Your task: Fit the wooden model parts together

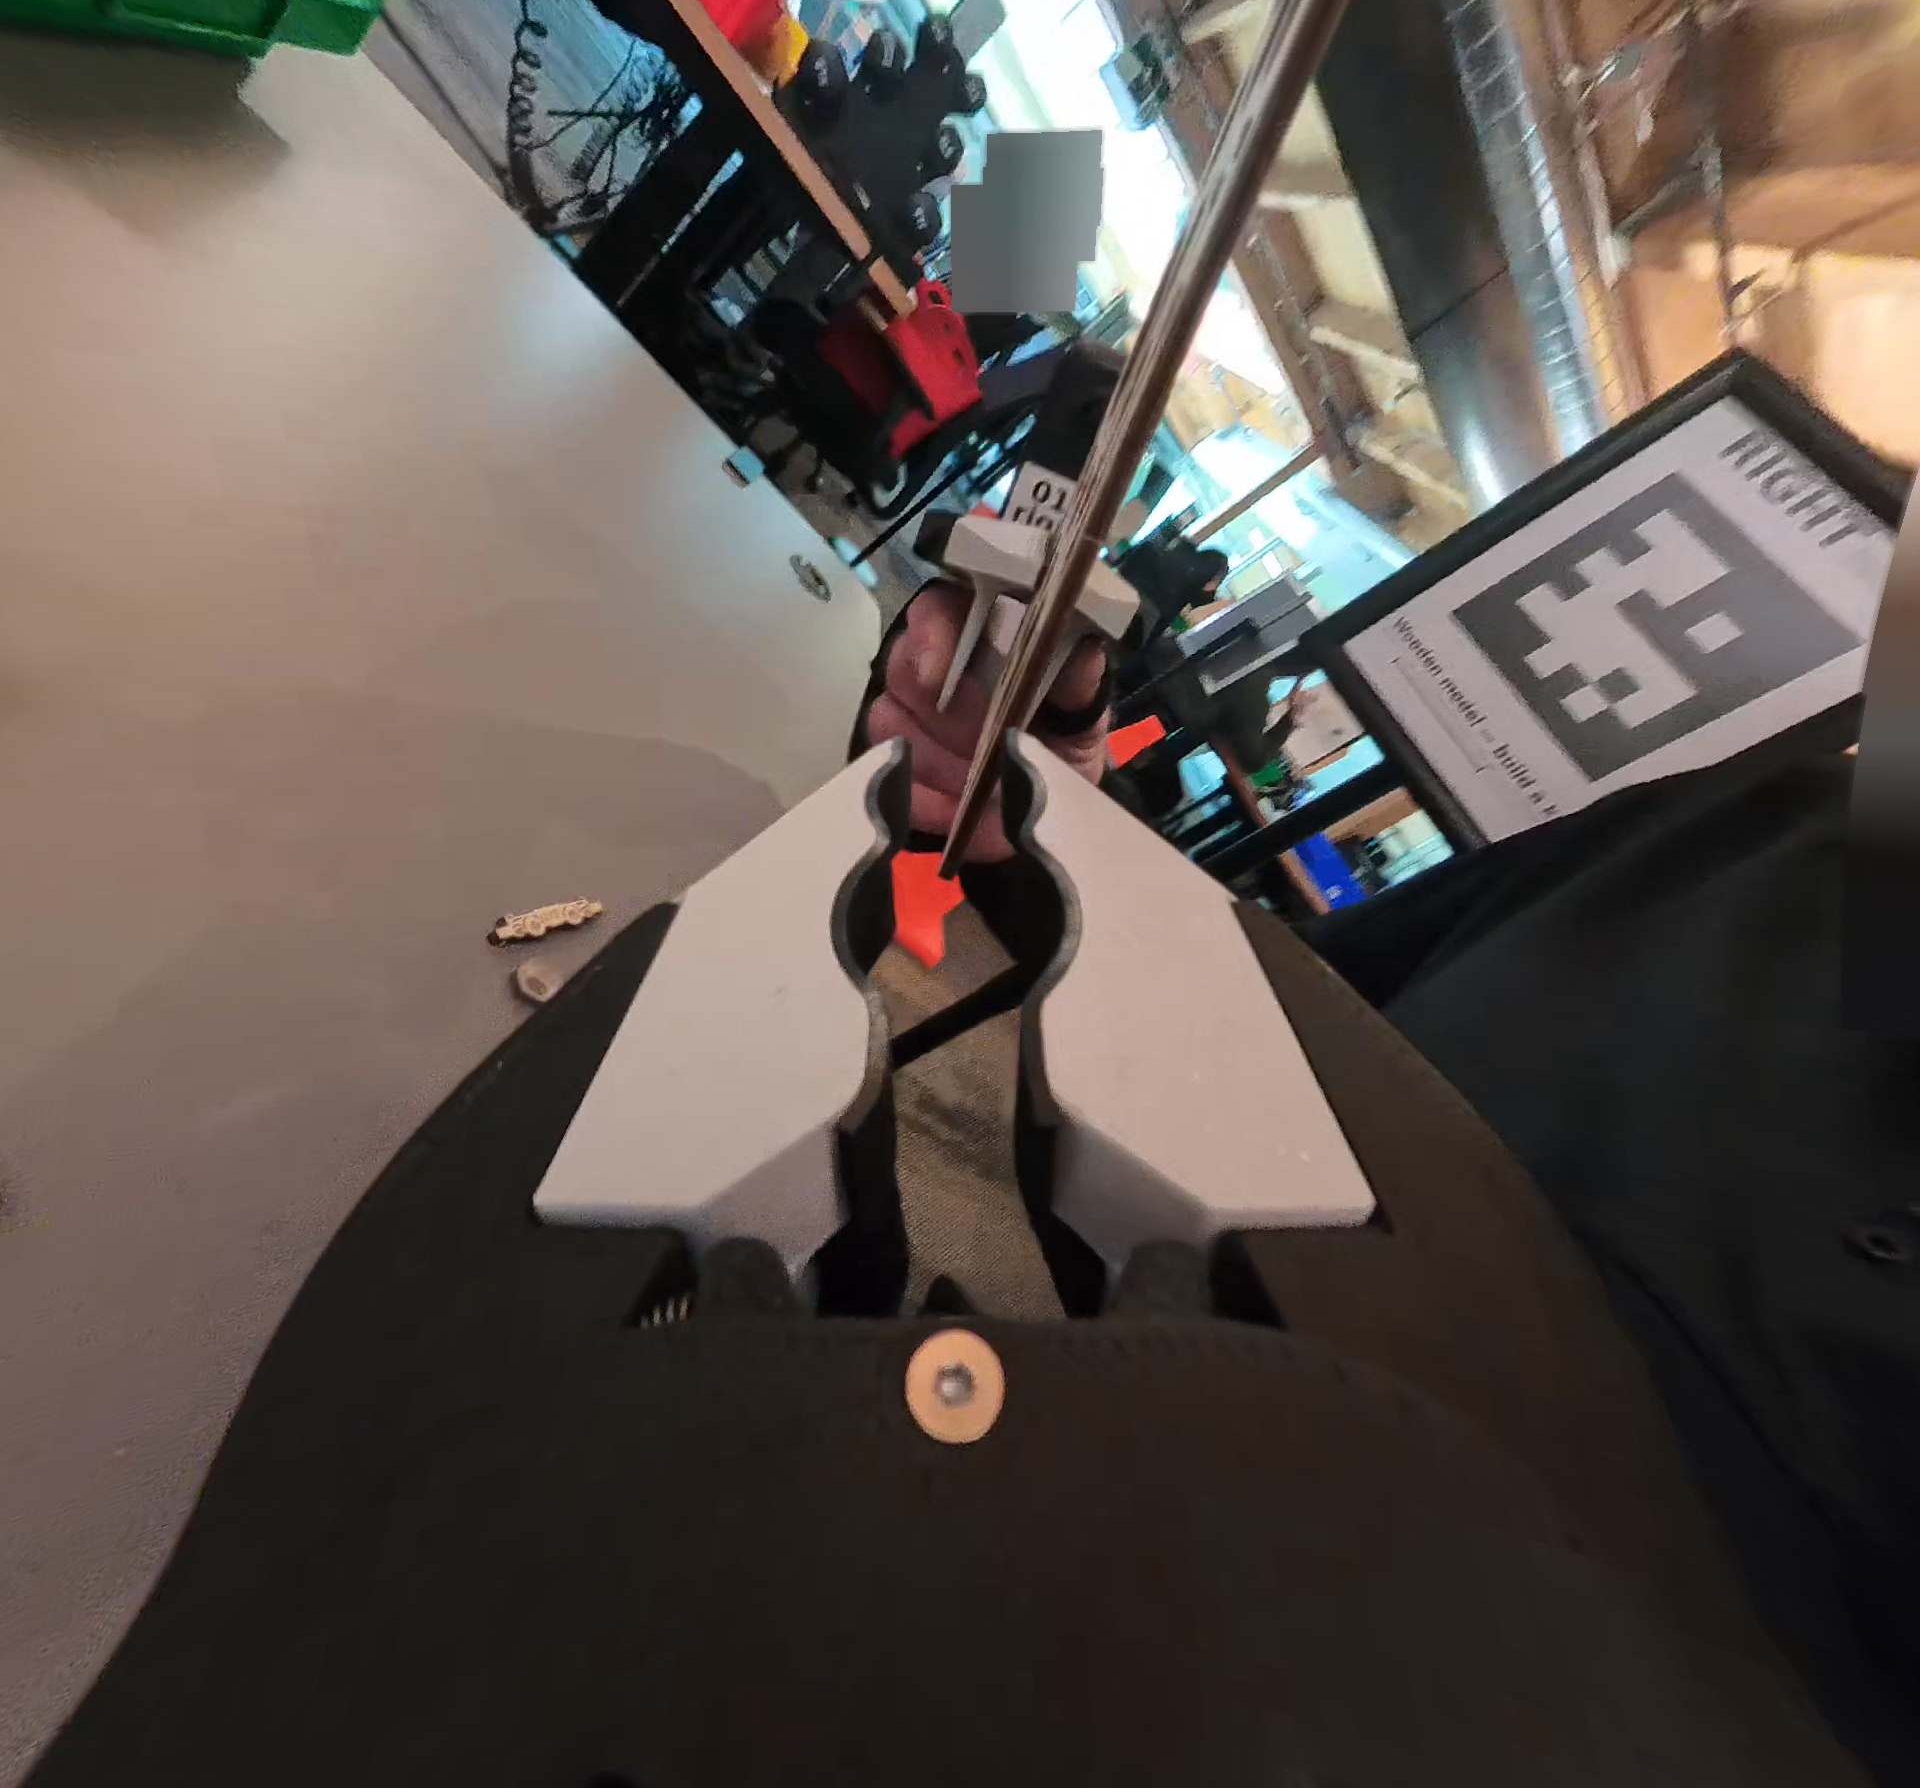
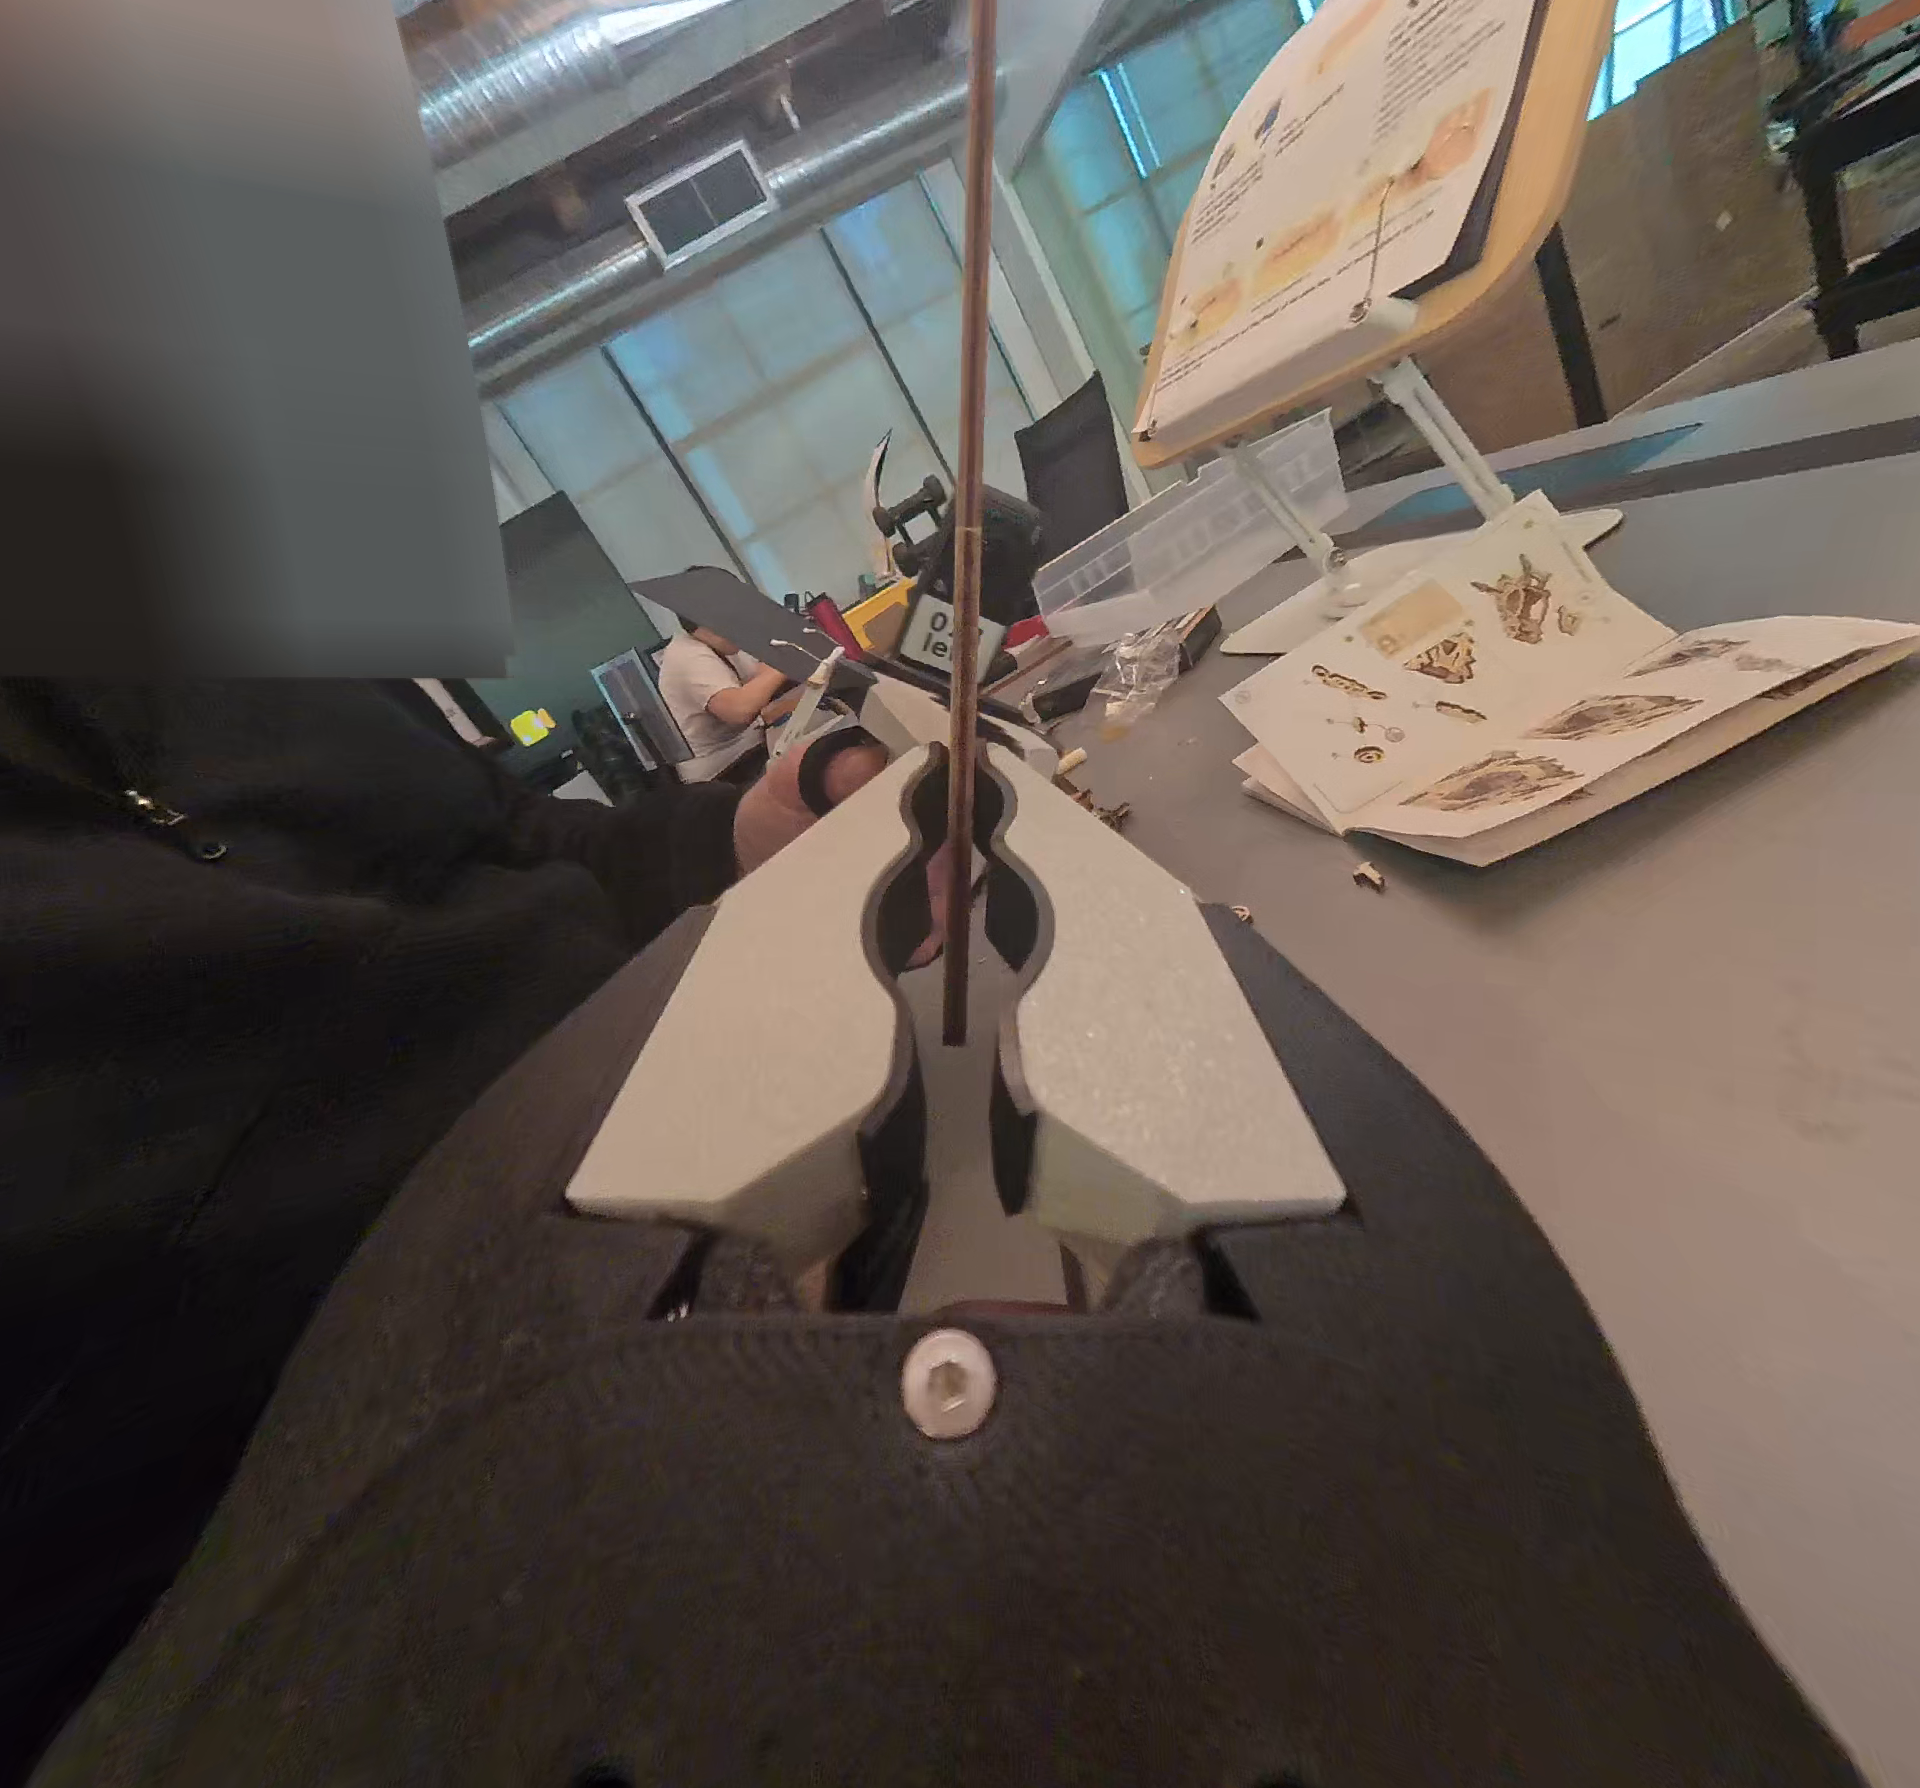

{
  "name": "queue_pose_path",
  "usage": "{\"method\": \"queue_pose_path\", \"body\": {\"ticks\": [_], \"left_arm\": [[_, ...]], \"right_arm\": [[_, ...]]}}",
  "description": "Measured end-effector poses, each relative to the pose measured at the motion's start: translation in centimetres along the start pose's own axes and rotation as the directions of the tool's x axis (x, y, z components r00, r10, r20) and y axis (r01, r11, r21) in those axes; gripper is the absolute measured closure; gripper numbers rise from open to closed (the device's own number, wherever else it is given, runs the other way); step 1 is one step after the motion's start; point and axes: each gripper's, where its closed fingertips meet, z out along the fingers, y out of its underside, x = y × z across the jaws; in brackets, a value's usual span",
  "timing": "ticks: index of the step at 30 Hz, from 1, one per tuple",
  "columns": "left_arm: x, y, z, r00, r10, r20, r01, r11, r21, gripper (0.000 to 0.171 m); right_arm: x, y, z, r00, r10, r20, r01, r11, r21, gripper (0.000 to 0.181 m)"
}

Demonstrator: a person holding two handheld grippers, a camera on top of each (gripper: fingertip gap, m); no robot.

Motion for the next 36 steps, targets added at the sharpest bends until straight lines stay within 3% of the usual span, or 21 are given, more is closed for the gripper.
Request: {"method": "queue_pose_path", "body": {"ticks": [4,6,12,15,20,24,30,36], "left_arm": [[-0.9,0.1,-1.0,0.998,0.018,0.062,-0.017,1.000,-0.012,0.157],[-0.6,0.7,-1.4,0.994,0.058,0.094,-0.054,0.997,-0.047,0.156],[-0.2,2.7,-2.6,0.960,0.207,0.190,-0.179,0.972,-0.154,0.152],[-0.4,3.2,-3.7,0.948,0.228,0.222,-0.193,0.967,-0.166,0.151],[0.2,3.3,-5.5,0.940,0.247,0.237,-0.218,0.965,-0.144,0.151],[0.5,4.0,-6.5,0.912,0.317,0.260,-0.273,0.943,-0.192,0.151],[1.5,3.7,-8.6,0.855,0.416,0.309,-0.366,0.907,-0.208,0.150],[1.7,2.3,-12.1,0.768,0.477,0.426,-0.431,0.878,-0.208,0.146]], "right_arm": [[0.3,-0.7,-0.6,0.998,-0.046,-0.036,0.045,0.999,-0.016,0.180],[2.0,-0.7,-1.5,0.992,-0.031,-0.123,0.021,0.997,-0.077,0.180],[7.4,1.6,-6.2,0.924,0.073,-0.374,-0.192,0.937,-0.293,0.180],[10.0,2.8,-8.5,0.862,0.028,-0.506,-0.247,0.895,-0.371,0.179],[12.9,3.7,-10.3,0.783,-0.043,-0.621,-0.288,0.860,-0.422,0.151],[13.9,2.4,-11.4,0.713,-0.163,-0.682,-0.227,0.866,-0.445,0.144],[12.4,0.4,-9.4,0.675,-0.362,-0.642,-0.059,0.842,-0.537,0.143],[10.1,0.5,-4.7,0.745,-0.409,-0.526,0.059,0.827,-0.559,0.148]]}}
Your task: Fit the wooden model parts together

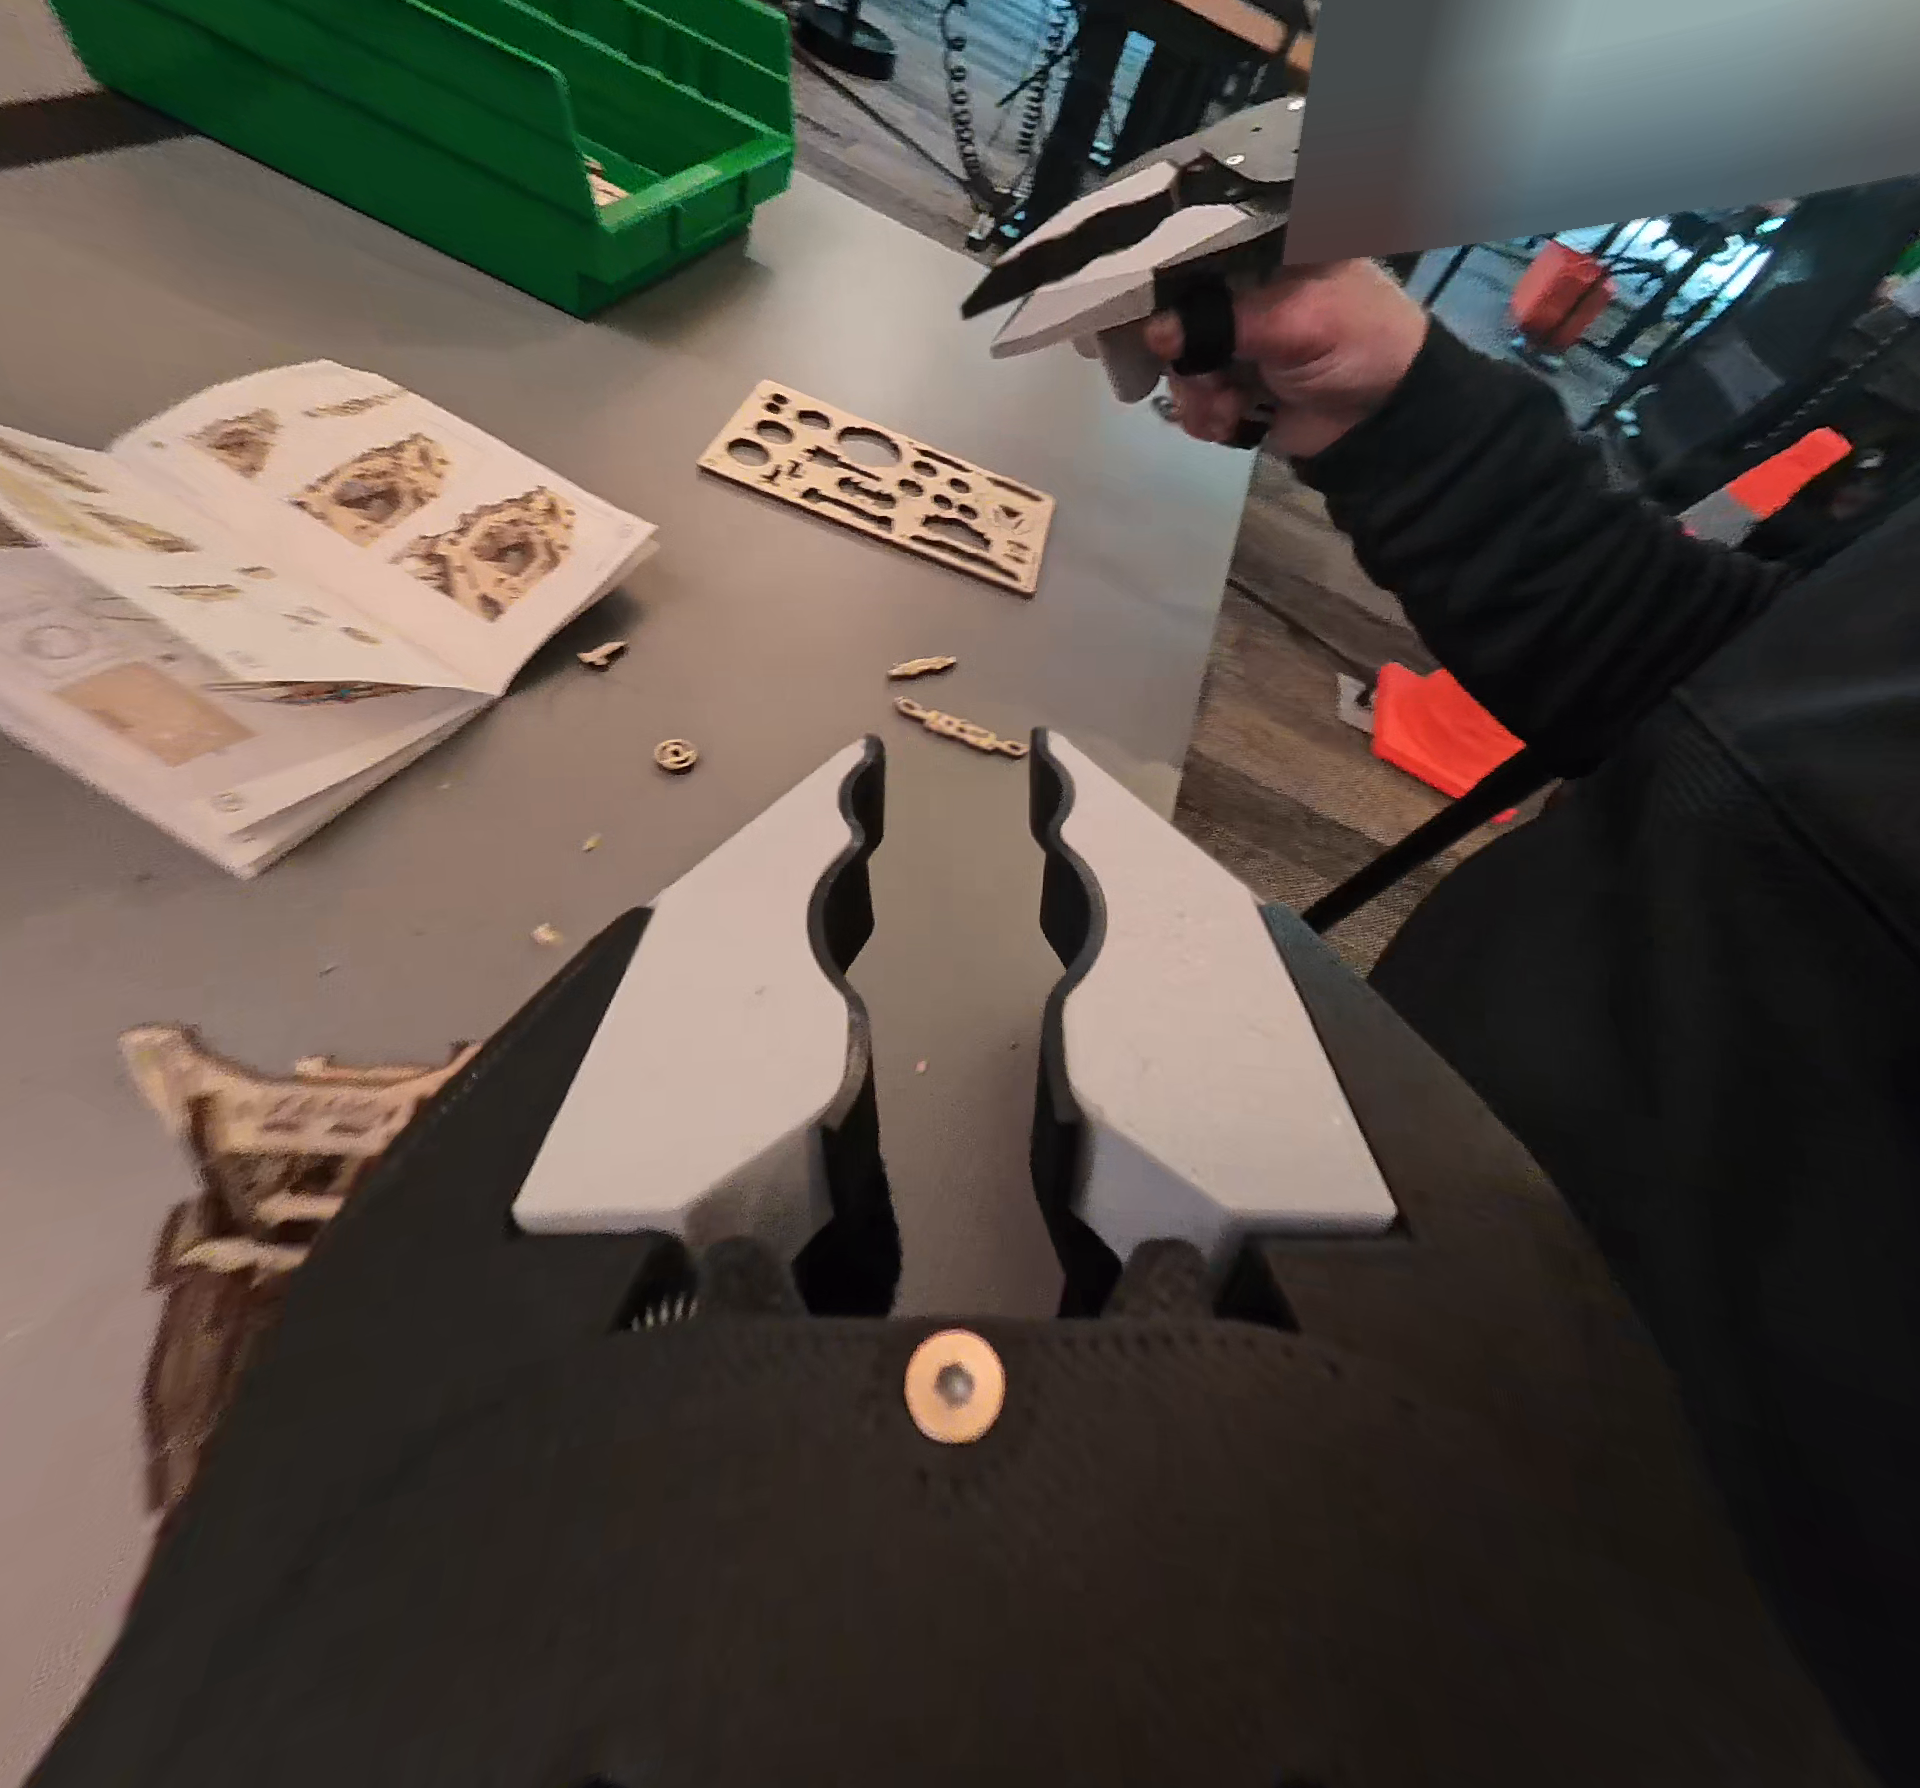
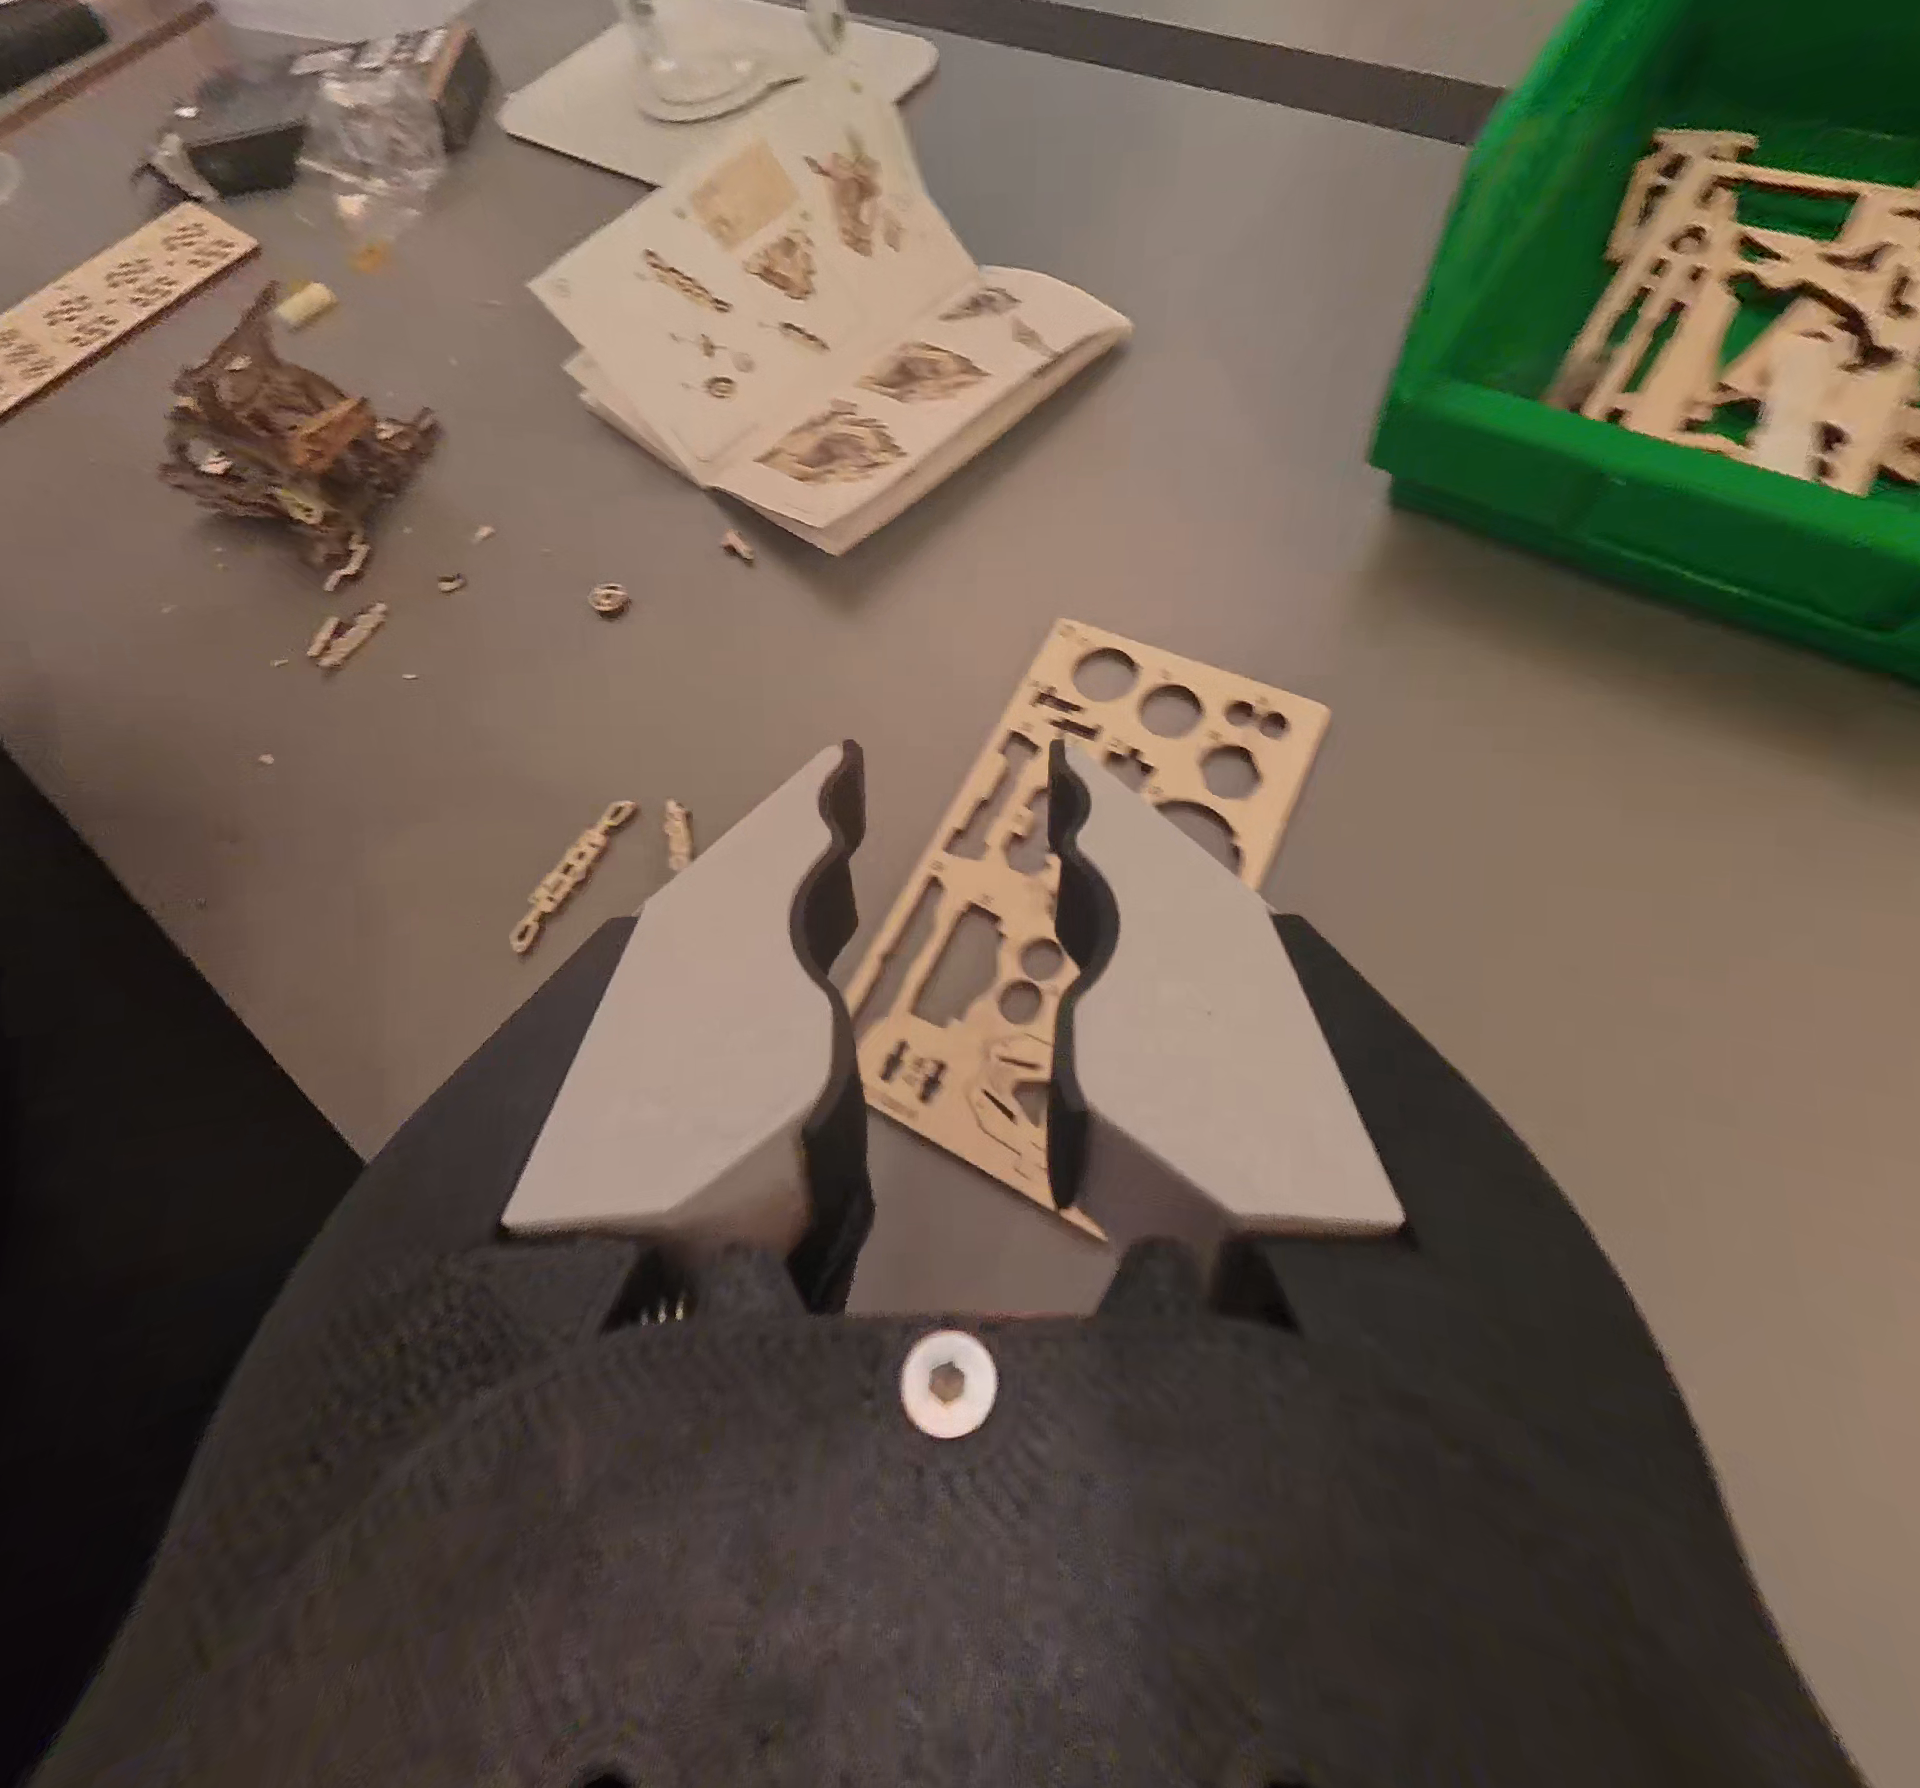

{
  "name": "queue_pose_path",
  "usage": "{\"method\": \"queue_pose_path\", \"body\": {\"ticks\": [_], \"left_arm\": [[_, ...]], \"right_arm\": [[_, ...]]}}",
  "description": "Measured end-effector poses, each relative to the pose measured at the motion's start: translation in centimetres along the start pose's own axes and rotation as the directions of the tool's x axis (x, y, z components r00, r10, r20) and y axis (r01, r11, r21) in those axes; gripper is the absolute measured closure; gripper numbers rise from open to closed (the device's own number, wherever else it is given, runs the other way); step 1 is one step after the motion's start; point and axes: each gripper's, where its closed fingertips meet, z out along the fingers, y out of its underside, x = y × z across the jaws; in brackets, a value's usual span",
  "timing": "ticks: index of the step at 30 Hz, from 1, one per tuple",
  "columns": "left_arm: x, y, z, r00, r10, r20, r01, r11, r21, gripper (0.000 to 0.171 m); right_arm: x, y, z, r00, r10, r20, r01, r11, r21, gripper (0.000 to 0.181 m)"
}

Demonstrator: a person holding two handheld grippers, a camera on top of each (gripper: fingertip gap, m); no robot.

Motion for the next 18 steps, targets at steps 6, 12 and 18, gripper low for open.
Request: {"method": "queue_pose_path", "body": {"ticks": [6,12,18], "left_arm": [[-5.6,1.2,-5.5,0.944,0.142,0.299,-0.108,0.986,-0.128,0.125],[-11.1,5.8,-8.6,0.925,0.042,0.377,0.062,0.963,-0.261,0.099],[-13.1,10.5,-7.5,0.942,-0.062,0.329,0.184,0.916,-0.356,0.105]], "right_arm": [[-3.9,-0.1,2.8,0.993,-0.060,0.105,0.063,0.998,-0.026,0.153],[-5.7,1.0,4.3,0.984,-0.053,0.173,0.059,0.998,-0.030,0.154],[-6.9,1.8,4.8,0.976,-0.040,0.212,0.047,0.998,-0.029,0.155]]}}
